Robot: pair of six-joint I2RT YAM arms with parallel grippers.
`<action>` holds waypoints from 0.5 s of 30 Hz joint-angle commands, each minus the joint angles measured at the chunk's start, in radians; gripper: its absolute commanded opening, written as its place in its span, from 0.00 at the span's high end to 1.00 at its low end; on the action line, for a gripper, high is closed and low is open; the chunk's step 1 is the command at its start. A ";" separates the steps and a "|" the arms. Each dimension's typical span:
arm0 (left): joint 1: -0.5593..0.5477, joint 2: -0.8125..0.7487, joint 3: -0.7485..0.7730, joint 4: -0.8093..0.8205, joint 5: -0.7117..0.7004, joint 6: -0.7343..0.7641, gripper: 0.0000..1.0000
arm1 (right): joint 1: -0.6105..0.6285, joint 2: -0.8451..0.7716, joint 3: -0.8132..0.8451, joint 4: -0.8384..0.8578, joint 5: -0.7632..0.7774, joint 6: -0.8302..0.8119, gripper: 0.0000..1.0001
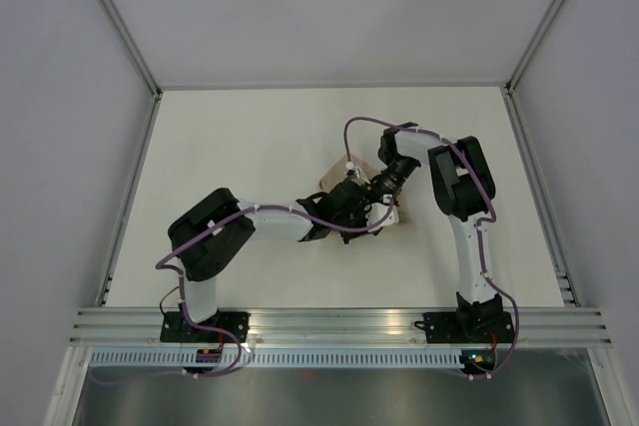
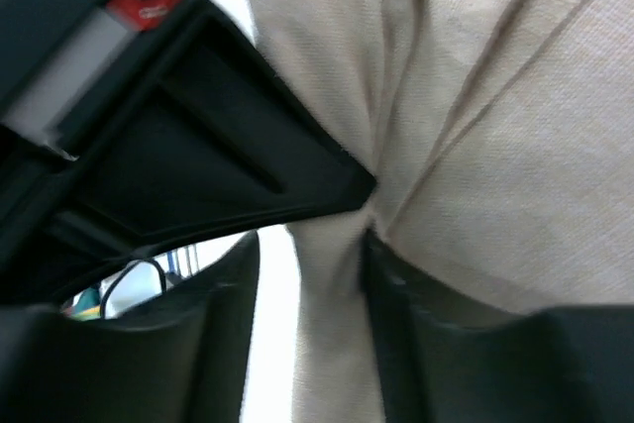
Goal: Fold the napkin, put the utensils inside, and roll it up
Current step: Roll the napkin with the utensil
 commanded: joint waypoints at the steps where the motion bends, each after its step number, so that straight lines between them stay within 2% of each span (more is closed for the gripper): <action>1: 0.033 0.055 0.011 -0.122 0.205 -0.121 0.98 | 0.006 -0.095 -0.063 0.230 0.087 -0.002 0.46; 3: 0.047 0.073 0.031 -0.159 0.261 -0.140 0.98 | 0.000 -0.195 -0.116 0.330 0.086 0.079 0.31; 4: 0.062 0.079 0.040 -0.172 0.278 -0.154 0.98 | 0.000 -0.229 -0.135 0.366 0.084 0.099 0.19; 5: 0.067 0.085 0.052 -0.180 0.305 -0.161 0.98 | -0.008 -0.259 -0.153 0.397 0.083 0.121 0.17; 8: 0.091 0.104 0.074 -0.202 0.367 -0.192 0.98 | -0.029 -0.403 -0.259 0.625 0.106 0.274 0.17; 9: 0.108 0.113 0.081 -0.209 0.388 -0.209 0.98 | -0.037 -0.425 -0.279 0.673 0.133 0.361 0.17; 11: 0.122 0.122 0.092 -0.212 0.440 -0.229 0.98 | -0.063 -0.467 -0.331 0.786 0.162 0.415 0.16; 15: 0.133 0.140 0.098 -0.219 0.463 -0.243 0.98 | -0.081 -0.487 -0.378 0.868 0.268 0.467 0.17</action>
